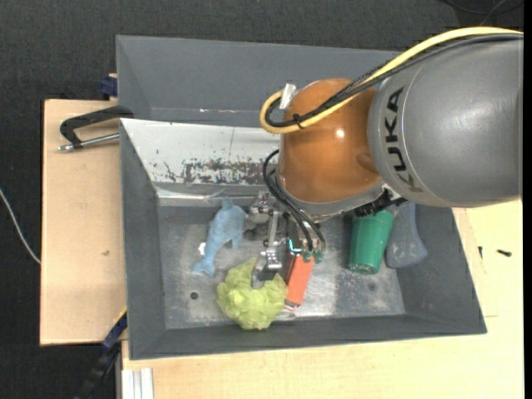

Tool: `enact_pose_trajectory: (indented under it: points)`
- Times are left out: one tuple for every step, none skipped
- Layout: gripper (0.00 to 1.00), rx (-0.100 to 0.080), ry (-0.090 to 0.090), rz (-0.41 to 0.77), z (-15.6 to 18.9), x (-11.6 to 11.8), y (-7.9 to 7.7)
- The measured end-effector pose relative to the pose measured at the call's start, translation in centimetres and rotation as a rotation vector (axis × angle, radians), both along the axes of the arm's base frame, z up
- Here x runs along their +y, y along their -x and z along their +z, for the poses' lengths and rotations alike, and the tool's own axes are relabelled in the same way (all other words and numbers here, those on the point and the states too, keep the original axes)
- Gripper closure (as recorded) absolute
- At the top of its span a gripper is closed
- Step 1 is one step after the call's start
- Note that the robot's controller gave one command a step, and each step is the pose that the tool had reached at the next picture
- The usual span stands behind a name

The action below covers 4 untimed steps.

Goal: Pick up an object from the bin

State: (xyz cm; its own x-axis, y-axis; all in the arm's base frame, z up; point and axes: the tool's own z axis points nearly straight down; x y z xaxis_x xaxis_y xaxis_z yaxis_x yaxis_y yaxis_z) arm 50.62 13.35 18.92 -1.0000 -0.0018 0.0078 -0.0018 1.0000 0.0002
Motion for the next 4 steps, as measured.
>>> enact_pose_trajectory:
  points:
    - [0.0,-0.006,-0.001,-0.002,0.3,-0.1,-0.1]
    - [0.0,-0.01,-0.002,0.129,-3.6,-0.9,-0.3]
    - [0.0,-0.01,-0.002,0.22,-4.2,-4.0,0.1]
    - [0.0,-0.007,-0.003,0.49,-5.9,-2.7,0.2]
